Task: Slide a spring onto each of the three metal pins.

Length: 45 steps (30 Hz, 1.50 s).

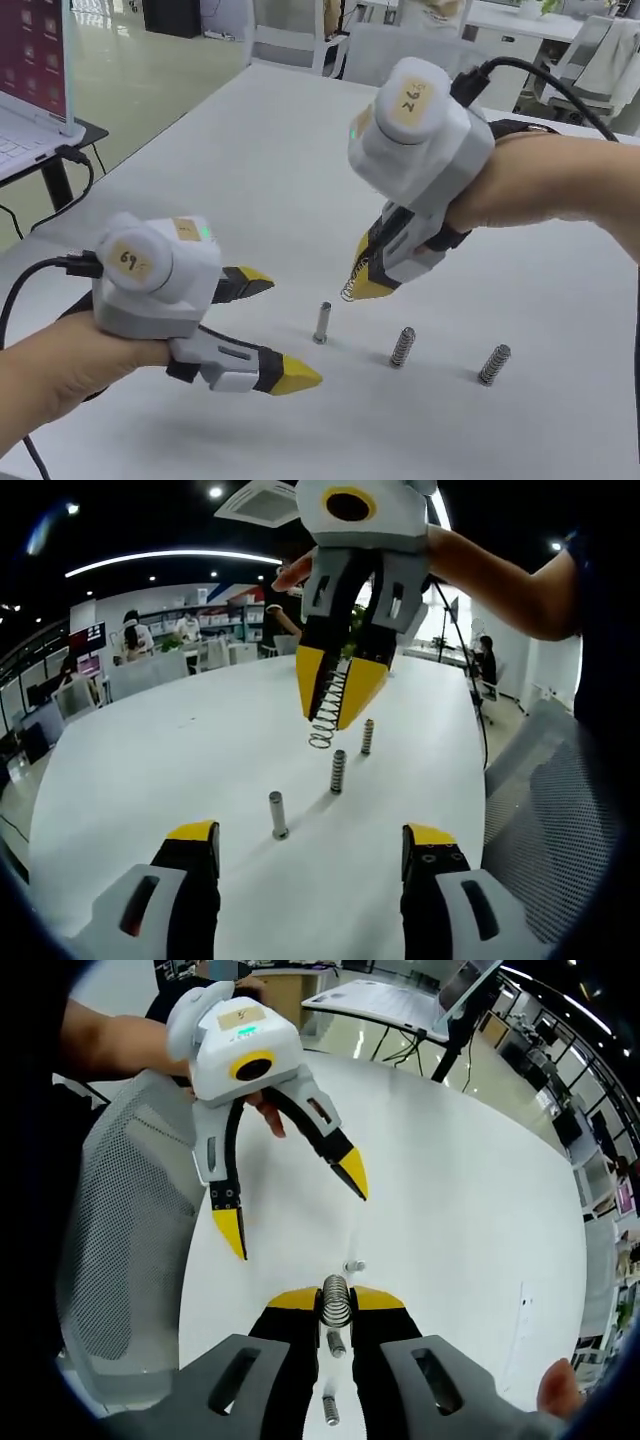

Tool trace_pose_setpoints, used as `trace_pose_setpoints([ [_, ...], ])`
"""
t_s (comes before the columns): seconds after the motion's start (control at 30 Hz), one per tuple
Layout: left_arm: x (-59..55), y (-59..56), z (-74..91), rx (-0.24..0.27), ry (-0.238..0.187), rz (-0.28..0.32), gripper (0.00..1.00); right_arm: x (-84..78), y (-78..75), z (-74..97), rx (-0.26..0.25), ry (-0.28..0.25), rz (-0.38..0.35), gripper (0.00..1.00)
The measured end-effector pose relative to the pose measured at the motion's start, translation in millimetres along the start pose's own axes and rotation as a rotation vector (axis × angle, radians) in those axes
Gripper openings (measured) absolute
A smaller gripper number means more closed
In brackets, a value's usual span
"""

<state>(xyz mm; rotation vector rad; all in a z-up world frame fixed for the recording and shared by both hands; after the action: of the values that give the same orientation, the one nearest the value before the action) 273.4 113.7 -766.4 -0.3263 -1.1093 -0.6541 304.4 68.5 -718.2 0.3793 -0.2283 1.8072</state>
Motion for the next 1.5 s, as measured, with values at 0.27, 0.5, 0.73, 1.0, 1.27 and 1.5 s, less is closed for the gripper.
trace_pose_setpoints([
  [0.27, -1.7, 0.6, 0.5, 0.003, 0.006, 0.000, 0.73, 5.4, -12.7, -5.7, 0.008, 0.033, 0.012, 0.09],
  [0.5, -2.5, 1.2, 0.9, 0.004, 0.007, 0.004, 0.74, 0.8, -17.9, -18.1, 0.025, 0.087, 0.010, 0.09],
  [0.73, -4.2, 0.3, -0.1, 0.001, 0.014, 0.002, 0.76, 0.1, -22.0, -28.7, 0.047, 0.101, -0.003, 0.09],
  [1.0, -5.0, -0.6, -0.4, -0.002, 0.017, 0.004, 0.76, -3.5, -21.3, -39.0, 0.060, 0.131, -0.005, 0.09],
  [1.27, -5.6, -0.1, -0.2, -0.004, 0.017, 0.011, 0.75, -1.4, -22.1, -44.7, 0.074, 0.130, -0.008, 0.09],
  [1.5, -5.9, -0.1, -0.6, -0.008, 0.015, 0.017, 0.75, -5.4, -24.4, -49.4, 0.081, 0.148, -0.013, 0.09],
])
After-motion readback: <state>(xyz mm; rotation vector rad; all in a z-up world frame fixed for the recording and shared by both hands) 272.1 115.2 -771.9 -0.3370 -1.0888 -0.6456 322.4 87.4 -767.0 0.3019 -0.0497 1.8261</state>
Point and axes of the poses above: the centre of the closed fingertips' face, and the gripper's own axes: z roughly backward along the fingers, y roughly to its left, x roughly out of its top, the point moved 2 cm from there along z, roughly backward along the fingers, and after that the axes turned 10 degrees about x, right-handed, at the moved point
